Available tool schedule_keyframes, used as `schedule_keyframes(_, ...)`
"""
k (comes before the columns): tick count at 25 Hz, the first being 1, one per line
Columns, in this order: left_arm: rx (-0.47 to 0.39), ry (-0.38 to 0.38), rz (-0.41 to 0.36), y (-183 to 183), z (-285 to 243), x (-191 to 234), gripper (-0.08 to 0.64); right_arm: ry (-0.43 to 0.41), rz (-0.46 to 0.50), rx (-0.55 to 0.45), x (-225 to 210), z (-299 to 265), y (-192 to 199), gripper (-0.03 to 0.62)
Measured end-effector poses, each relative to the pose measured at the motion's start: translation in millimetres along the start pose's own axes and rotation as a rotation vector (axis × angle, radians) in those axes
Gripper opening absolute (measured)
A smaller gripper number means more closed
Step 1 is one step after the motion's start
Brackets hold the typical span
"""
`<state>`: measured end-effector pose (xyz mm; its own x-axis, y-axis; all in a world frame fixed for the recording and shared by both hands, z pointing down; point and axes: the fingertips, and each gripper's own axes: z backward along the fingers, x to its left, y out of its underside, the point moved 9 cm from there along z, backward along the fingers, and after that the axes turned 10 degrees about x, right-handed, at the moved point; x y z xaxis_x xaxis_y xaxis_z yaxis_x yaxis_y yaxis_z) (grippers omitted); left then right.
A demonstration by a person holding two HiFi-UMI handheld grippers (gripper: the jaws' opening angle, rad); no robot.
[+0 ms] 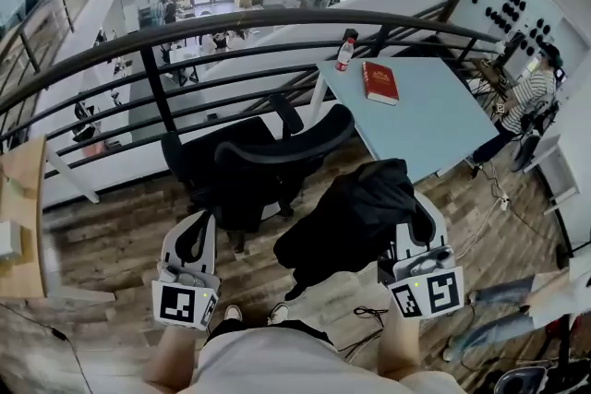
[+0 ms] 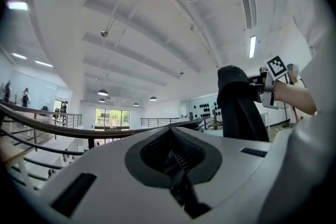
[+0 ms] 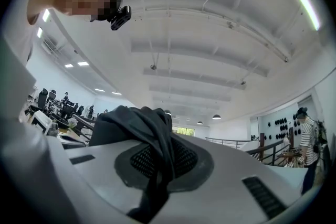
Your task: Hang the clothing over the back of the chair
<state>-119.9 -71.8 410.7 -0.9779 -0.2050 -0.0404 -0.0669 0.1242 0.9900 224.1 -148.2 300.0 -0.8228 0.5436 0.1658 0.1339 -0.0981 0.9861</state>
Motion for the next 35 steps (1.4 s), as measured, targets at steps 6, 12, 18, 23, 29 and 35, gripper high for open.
schedule_keyframes(6, 0.008, -0.021, 0.004, 3, -1, 6, 0.025, -0.032, -0.003, -0.037, -8, -45, -12, 0.034)
schedule_keyframes(12, 0.016, -0.022, 0.000, 5, -1, 8, 0.025, -0.078, -0.029, -0.080, -12, -91, -33, 0.034)
schedule_keyframes(18, 0.026, -0.040, -0.007, 6, -6, 12, 0.025, -0.094, -0.005, -0.101, -13, -129, -47, 0.032)
schedule_keyframes(23, 0.027, -0.043, -0.009, 8, -7, 15, 0.025, -0.103, 0.019, -0.103, -11, -156, -51, 0.029)
schedule_keyframes(29, 0.048, -0.048, 0.000, 13, -13, 21, 0.025, -0.102, 0.038, -0.128, -25, -195, -80, 0.029)
schedule_keyframes(35, 0.046, -0.049, 0.003, 10, -23, 23, 0.025, -0.111, 0.077, -0.133, -32, -236, -112, 0.029)
